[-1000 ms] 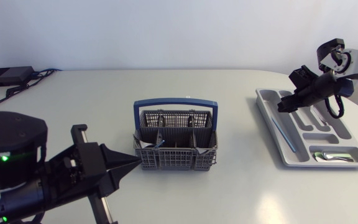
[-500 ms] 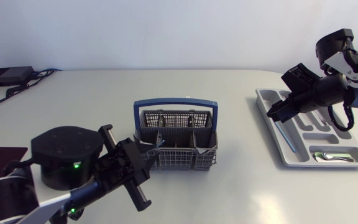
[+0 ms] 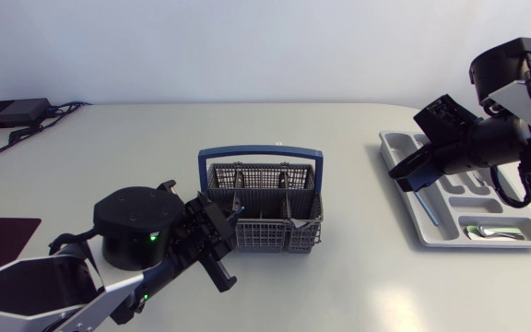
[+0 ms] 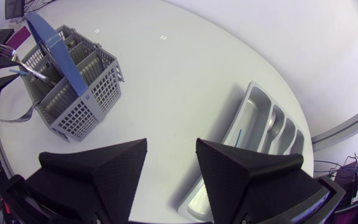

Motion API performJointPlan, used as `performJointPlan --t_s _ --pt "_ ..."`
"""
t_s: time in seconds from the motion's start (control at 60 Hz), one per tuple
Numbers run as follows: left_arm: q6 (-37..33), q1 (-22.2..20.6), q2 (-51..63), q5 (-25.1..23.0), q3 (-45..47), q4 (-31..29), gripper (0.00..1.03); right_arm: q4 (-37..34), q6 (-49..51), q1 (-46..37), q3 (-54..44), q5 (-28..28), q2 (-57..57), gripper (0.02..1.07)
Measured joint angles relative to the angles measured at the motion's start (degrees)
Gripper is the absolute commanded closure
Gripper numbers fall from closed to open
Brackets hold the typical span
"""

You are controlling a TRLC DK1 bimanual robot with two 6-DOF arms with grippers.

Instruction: Sort the cutlery from the basket into the organizer compartments.

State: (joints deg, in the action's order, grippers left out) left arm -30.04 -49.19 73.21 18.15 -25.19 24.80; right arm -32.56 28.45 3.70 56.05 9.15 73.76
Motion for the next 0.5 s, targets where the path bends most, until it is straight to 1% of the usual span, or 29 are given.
performJointPlan --t_s 0.083,0.117,0.233,0.367,0.5 --pt "0.00 0.00 1.14 0.02 -0.81 0.83 0.77 0.00 0.00 0.22 -0.28 -0.02 -0.50 0.47" --pt "0.00 0.00 1.88 0.02 -1.29 0.87 0.80 0.02 -0.02 0.39 -0.59 -0.02 -0.79 0.47" --pt "0.00 -0.11 3.15 0.07 -1.84 1.25 0.99 0.02 -0.22 1.14 -1.79 -0.02 -1.77 0.47" --pt "-0.02 -0.37 3.23 0.90 -1.92 1.27 1.00 0.02 -0.20 1.14 -2.95 -0.02 -2.54 0.47" --pt "-0.63 -1.99 1.53 2.19 -1.92 0.90 1.00 0.04 -0.20 1.49 -3.04 -0.04 -2.84 0.47"
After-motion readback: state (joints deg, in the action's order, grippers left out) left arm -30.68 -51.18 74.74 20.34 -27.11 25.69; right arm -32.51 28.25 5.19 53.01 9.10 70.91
